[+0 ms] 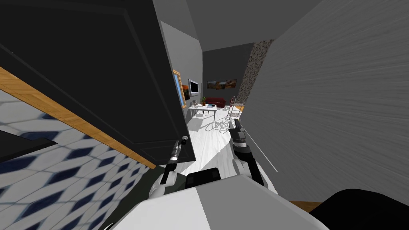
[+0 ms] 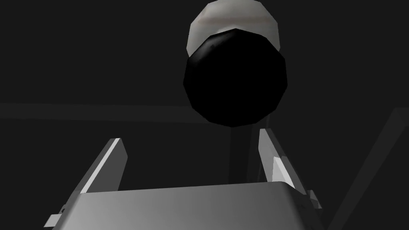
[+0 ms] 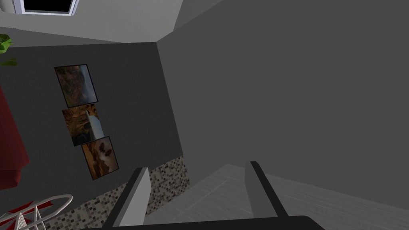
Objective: Push the door open
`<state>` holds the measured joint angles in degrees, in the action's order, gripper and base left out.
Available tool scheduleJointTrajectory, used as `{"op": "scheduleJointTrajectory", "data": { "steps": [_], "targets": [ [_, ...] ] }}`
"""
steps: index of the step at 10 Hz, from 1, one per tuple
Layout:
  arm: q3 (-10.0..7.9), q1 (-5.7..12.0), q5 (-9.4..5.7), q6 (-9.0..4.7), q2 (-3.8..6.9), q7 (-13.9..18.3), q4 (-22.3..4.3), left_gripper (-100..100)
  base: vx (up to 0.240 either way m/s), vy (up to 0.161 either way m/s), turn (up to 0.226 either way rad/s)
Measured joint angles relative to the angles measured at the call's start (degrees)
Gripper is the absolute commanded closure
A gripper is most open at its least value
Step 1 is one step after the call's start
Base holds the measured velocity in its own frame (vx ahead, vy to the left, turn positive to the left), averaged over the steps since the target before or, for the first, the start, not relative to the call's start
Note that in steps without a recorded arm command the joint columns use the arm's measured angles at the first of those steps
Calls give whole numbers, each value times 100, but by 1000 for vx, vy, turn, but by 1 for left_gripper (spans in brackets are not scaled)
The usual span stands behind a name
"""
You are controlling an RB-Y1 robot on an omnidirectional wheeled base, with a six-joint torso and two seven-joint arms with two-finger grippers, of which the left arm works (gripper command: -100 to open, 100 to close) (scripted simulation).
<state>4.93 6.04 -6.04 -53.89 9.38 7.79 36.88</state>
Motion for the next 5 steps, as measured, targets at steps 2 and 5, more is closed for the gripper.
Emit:
{"op": "scheduleJointTrajectory", "data": {
  "steps": [2, 5],
  "targets": [
    [6, 28, -110, 25, -47, 298, -20, -100, -49, 32, -47],
    [12, 61, -251, 56, -106, 712, -43, -100, -49, 32, -72]
  ]
}}
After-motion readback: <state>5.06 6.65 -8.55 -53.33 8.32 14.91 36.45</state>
